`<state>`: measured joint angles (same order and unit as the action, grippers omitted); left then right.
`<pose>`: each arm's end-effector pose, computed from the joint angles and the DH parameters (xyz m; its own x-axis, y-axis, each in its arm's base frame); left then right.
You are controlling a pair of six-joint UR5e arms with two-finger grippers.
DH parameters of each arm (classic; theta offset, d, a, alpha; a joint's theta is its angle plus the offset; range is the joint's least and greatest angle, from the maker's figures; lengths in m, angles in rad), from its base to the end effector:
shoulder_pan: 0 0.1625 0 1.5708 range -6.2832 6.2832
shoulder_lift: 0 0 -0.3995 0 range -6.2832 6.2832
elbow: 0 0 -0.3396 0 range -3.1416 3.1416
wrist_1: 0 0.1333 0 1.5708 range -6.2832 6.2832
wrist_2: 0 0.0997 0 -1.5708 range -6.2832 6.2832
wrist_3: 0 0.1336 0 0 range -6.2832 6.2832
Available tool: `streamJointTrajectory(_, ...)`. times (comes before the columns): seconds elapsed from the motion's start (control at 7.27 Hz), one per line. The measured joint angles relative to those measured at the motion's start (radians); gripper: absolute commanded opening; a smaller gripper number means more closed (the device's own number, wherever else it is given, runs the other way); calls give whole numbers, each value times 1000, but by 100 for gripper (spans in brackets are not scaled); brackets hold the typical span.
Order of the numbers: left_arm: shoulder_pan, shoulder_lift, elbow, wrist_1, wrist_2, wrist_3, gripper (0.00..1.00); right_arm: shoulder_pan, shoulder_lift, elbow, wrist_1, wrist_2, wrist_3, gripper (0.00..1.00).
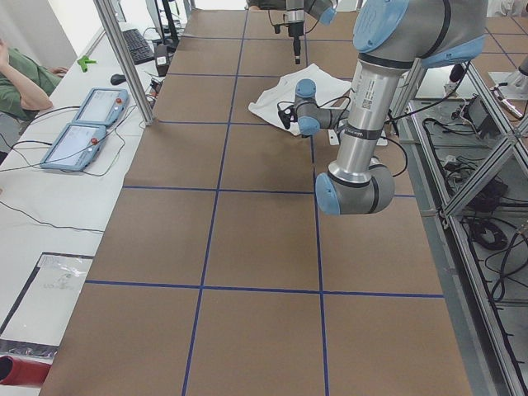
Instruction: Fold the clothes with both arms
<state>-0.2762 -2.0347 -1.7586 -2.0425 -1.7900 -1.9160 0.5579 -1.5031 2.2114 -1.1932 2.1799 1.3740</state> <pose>0.5579 -0.2665 0.2803 0.3654 -0.4469 -0.8166 0.2138 0.8941 -0.3936 -0.3333 -0.2750 0.3030 0.3887 0.0536 0.9198 0.0726 0.9934 -0.0885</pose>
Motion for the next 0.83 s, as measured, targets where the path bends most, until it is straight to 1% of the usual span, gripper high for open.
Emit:
streamJointTrajectory(0.14,0,0,6,-4,12,1,47,0,0,0,0,0,0,100)
streamJointTrajectory(0.28,0,-1,12,-9,19,2,17,0,0,-1,0,0,0,100)
streamJointTrajectory(0.41,0,-1,15,-16,23,2,0,2,0,-1,0,0,0,100)
streamJointTrajectory(0.83,0,-2,6,-27,22,4,0,6,-2,-1,-1,1,0,100)
